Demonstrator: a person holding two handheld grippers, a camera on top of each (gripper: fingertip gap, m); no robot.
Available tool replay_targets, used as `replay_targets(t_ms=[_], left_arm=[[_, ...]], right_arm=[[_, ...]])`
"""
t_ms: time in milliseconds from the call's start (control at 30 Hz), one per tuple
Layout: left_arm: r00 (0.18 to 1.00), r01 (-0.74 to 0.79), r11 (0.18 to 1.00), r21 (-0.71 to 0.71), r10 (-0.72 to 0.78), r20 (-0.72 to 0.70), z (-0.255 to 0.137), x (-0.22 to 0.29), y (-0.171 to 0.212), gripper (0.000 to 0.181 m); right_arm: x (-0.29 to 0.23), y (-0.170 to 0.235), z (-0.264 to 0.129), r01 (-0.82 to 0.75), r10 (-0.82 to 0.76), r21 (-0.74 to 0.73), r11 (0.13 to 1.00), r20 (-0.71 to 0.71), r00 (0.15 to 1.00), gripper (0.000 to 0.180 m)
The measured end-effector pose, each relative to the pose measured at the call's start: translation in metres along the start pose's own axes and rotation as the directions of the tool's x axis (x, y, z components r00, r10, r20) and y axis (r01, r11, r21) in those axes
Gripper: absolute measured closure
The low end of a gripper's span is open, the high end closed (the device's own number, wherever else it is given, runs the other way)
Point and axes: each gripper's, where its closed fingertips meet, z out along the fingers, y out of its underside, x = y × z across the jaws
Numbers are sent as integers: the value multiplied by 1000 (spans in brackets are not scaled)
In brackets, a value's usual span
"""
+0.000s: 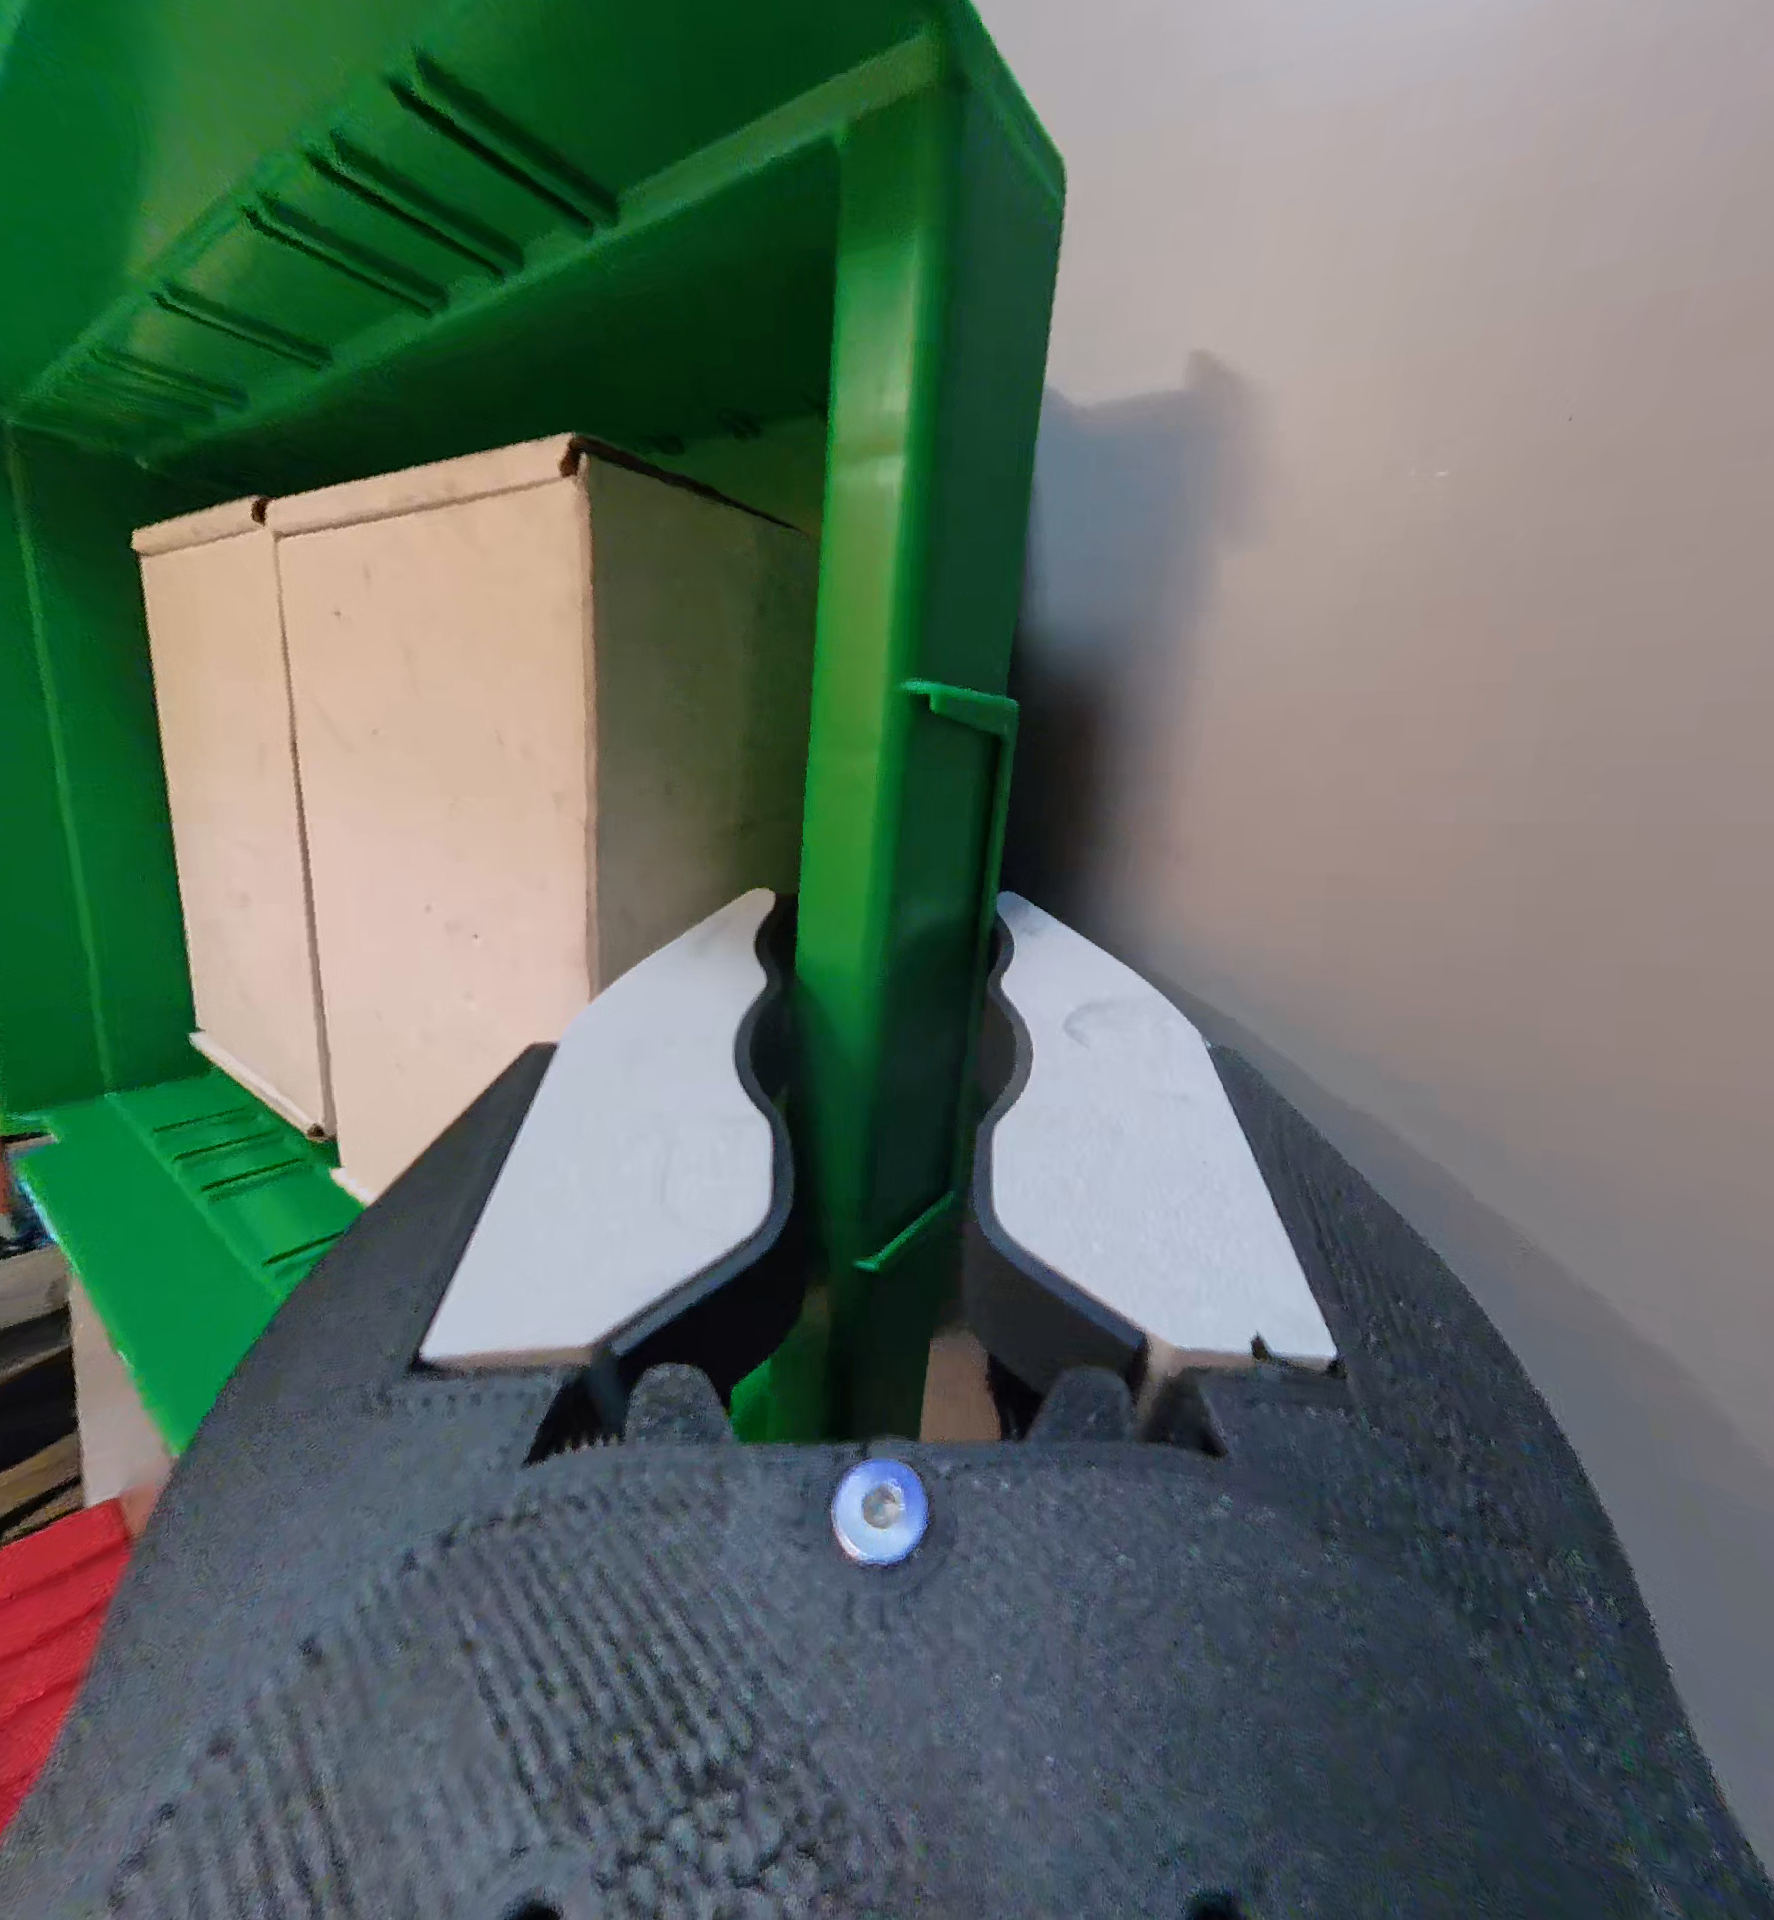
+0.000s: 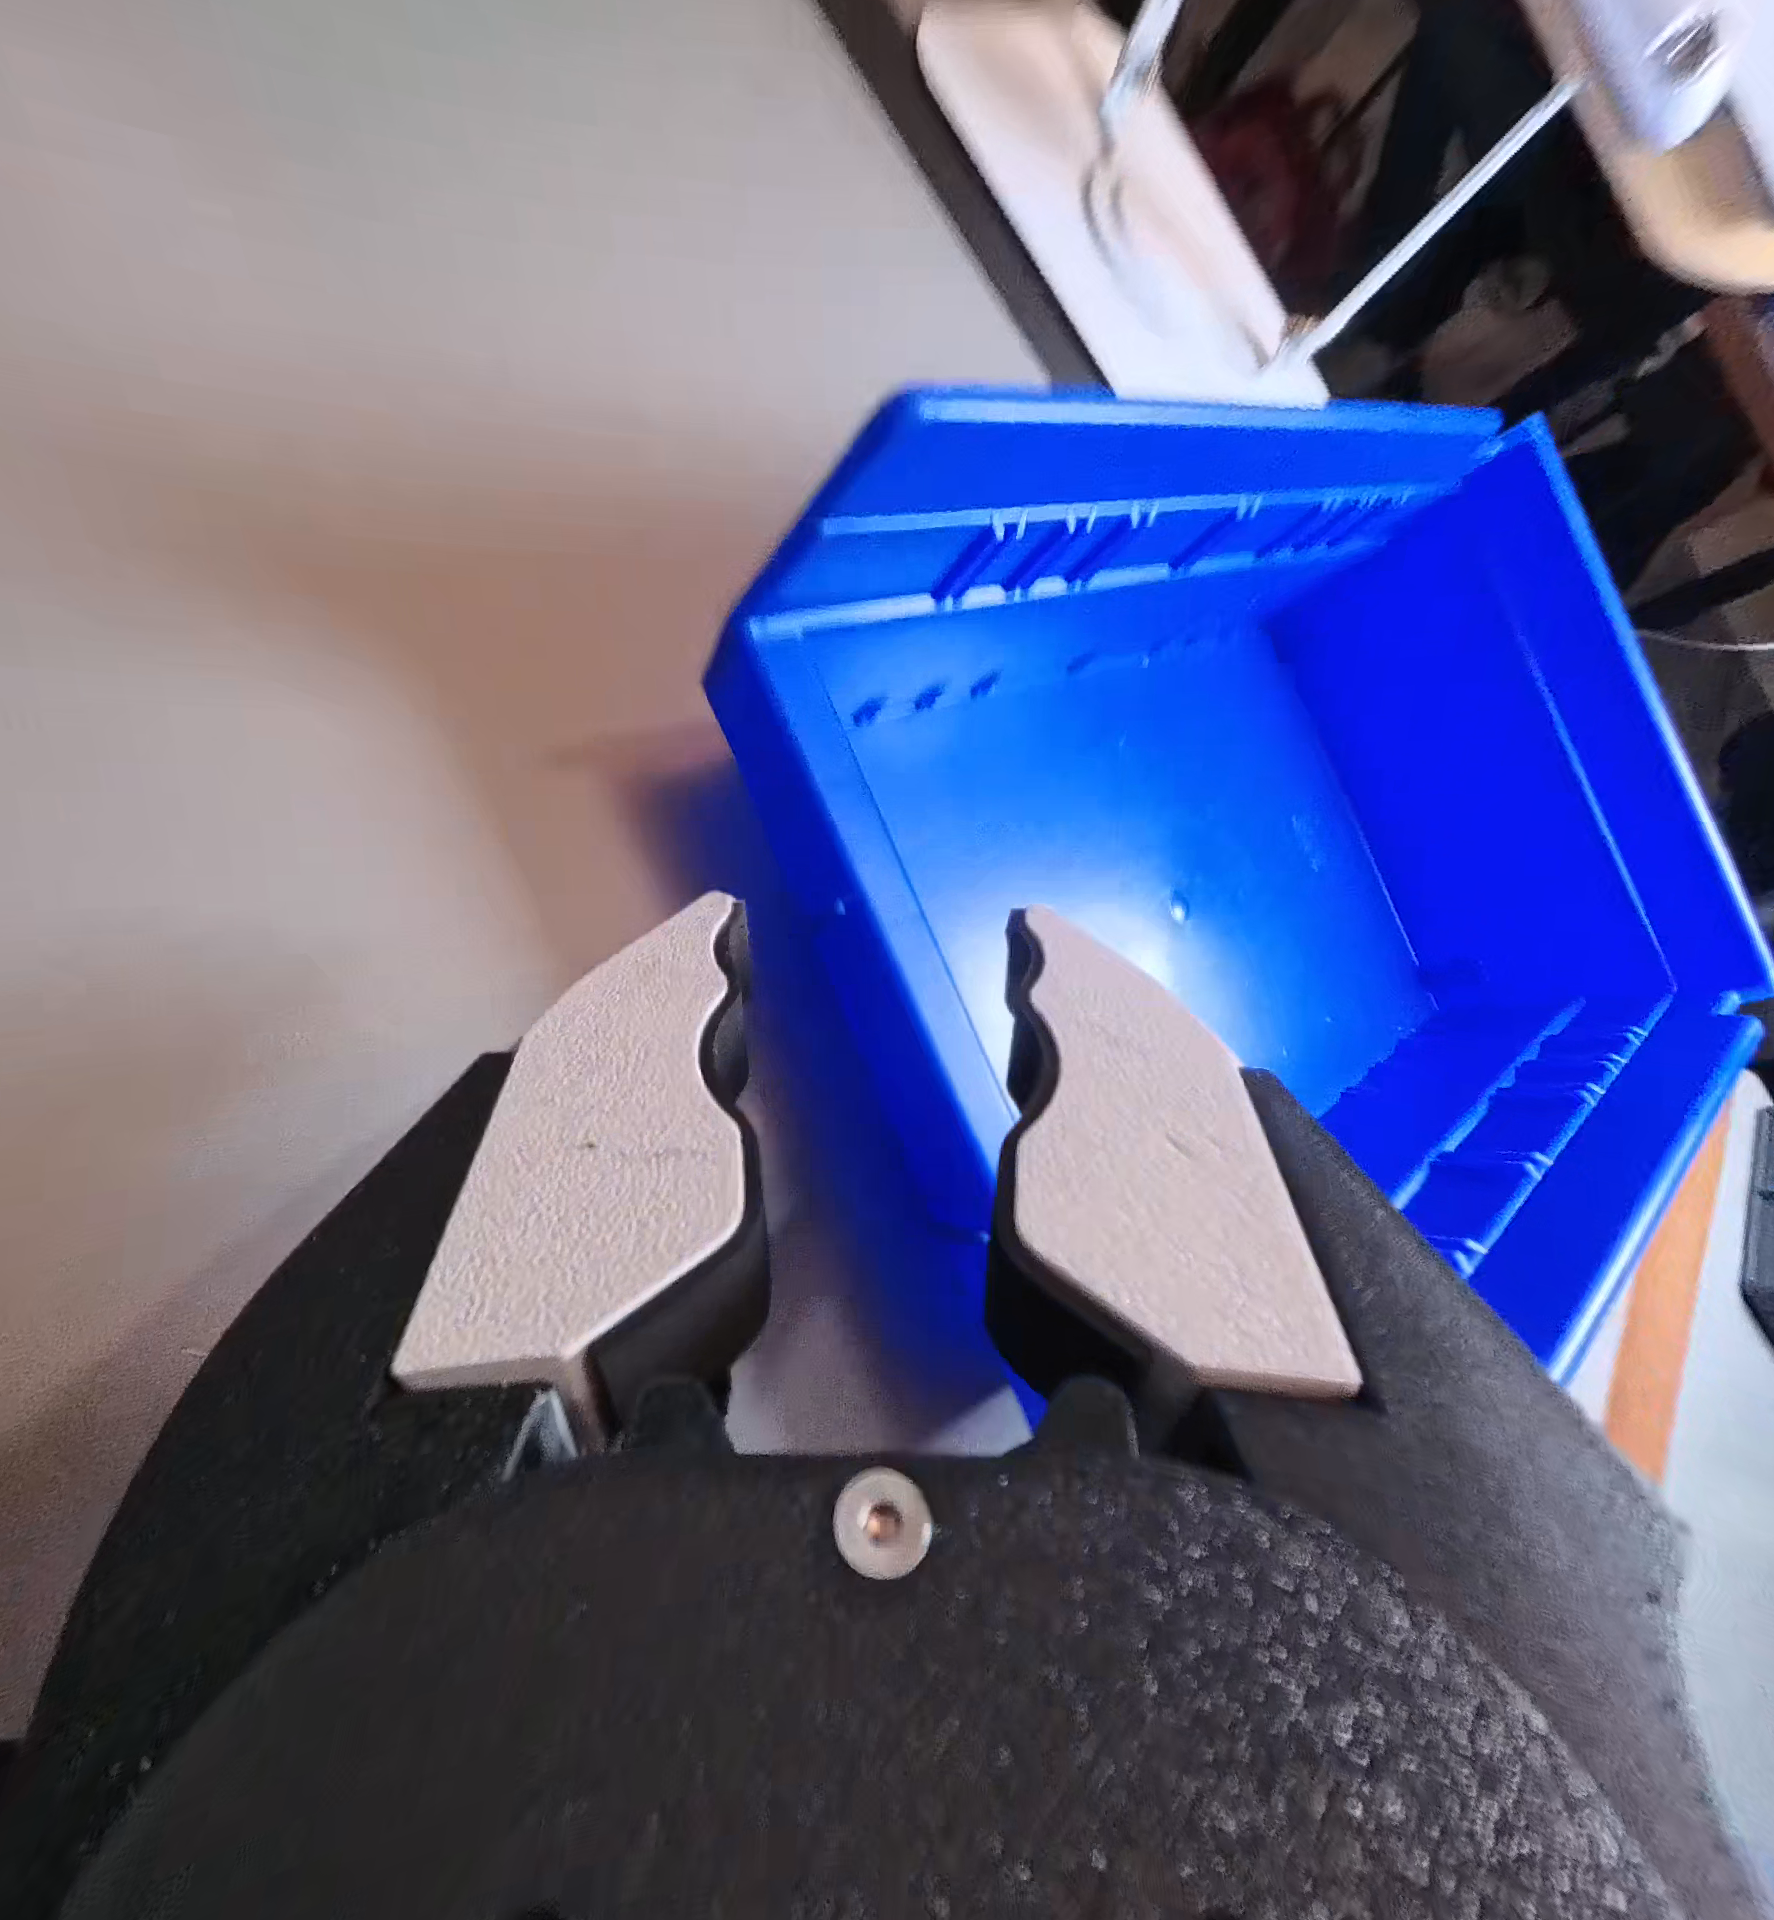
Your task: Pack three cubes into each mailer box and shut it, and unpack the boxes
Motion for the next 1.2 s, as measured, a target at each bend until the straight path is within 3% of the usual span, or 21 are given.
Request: replay_targets(t_ms=[100, 233, 333, 533, 700, 1000, 1200], left_arm=[[993, 82, 996, 39, -78, -87, -8, 1, -3, 136], [933, 311, 930, 195, -260, -249, -45, -23, -29, 123], [907, 359, 918, 167, -301, -295, -51, -55, -29, 105], [897, 240, 966, -94, -258, -358, -4, -84, 1, 73], [835, 172, 954, -247, -274, -478, 24, -76, 15, 61], [843, 15, 960, -278, -162, -514, 18, -62, 21, 63], [854, -4, 962, -273, -139, -502, 18, -61, 20, 57]], right_arm=[[-12, -12, -15, -70, 71, 129, 989, -5, 997, 133], [-28, -19, -24, -113, 114, 265, 958, 12, 993, 135], [-34, -24, -22, -139, 134, 337, 931, 39, 990, 136], [-47, -25, -16, -132, 107, 344, 930, 91, 990, 136], [-56, -16, -15, -159, 120, 328, 931, 137, 983, 133], [-55, -20, -19, -189, 138, 350, 918, 164, 977, 133], [-57, -20, -21, -184, 132, 353, 917, 166, 977, 133]])
